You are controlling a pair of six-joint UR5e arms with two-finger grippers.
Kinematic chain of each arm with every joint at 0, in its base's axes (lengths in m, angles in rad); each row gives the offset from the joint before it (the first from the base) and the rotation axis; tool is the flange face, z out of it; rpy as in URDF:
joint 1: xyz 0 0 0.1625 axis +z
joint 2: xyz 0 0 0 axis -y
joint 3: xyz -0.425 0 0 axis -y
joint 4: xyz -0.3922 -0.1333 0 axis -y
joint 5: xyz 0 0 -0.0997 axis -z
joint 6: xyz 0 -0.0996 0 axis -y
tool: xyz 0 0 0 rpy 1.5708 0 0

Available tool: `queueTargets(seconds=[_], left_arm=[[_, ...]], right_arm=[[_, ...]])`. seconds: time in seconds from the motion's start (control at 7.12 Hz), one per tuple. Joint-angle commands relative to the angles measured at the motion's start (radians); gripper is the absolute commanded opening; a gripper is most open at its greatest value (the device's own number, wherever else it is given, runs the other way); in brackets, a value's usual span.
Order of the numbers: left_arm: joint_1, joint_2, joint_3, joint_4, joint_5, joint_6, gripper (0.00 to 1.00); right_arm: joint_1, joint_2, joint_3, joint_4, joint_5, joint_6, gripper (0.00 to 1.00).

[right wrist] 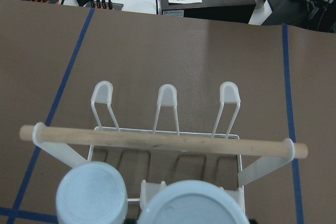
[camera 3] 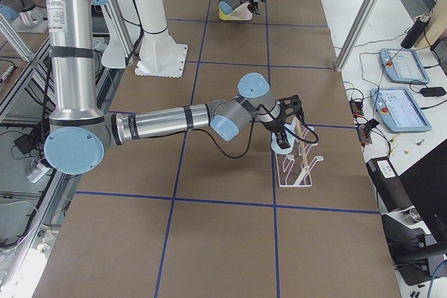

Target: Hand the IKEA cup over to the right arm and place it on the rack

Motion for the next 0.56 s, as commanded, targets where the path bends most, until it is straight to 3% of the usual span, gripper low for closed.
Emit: queueTargets(seconds=[0.0, 0.42], left_arm=[[0.001, 0.001, 0.002, 0.000, 0.001, 0.000, 0.70], [0.001, 0.001, 0.002, 0.000, 0.002, 0.000, 0.70]], right_arm=[[-0.002, 0.042, -0.006, -0.041, 0.000, 0.003, 0.00], [-0.002, 0.040, -0.023, -0.046, 0.002, 0.003, 0.00]])
